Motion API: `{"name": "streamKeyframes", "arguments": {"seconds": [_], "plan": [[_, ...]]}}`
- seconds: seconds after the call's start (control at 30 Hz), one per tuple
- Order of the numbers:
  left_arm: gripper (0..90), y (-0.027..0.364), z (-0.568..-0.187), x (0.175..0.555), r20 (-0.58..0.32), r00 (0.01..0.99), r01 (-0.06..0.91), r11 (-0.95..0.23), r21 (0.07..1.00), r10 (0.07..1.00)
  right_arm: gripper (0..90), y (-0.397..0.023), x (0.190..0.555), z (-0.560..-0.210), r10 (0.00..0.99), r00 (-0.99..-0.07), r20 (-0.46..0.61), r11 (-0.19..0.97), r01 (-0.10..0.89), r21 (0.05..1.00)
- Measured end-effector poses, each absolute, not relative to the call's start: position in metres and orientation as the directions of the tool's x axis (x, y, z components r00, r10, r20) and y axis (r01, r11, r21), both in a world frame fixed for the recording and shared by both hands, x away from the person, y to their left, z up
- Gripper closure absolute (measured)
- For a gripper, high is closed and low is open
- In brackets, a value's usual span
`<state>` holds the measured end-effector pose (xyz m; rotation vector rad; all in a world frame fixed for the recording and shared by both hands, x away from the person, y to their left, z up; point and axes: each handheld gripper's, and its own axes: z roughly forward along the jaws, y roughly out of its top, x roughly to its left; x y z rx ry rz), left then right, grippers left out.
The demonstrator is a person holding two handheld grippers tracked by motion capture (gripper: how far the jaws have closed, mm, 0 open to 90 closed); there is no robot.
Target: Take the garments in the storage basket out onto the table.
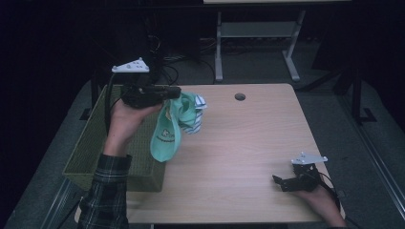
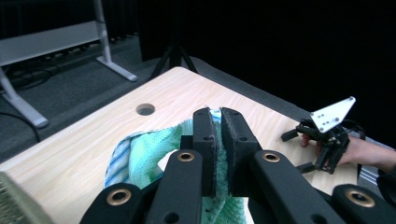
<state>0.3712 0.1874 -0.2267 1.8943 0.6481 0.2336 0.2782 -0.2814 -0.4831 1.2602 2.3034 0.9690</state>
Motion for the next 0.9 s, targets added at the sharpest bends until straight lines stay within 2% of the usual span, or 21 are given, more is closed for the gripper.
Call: {"name": "streamKeyframes", "arguments": {"seconds": [0.9], "plan": [[84.2, 0.098, -0.284, 0.374, -0.188, 0.884, 0.350, -0.339, 0.873, 0.428, 2.3, -0.281, 0.278, -0.483, 0.836, -0.548, 0.026, 0.374, 0.603, 0.705]]}}
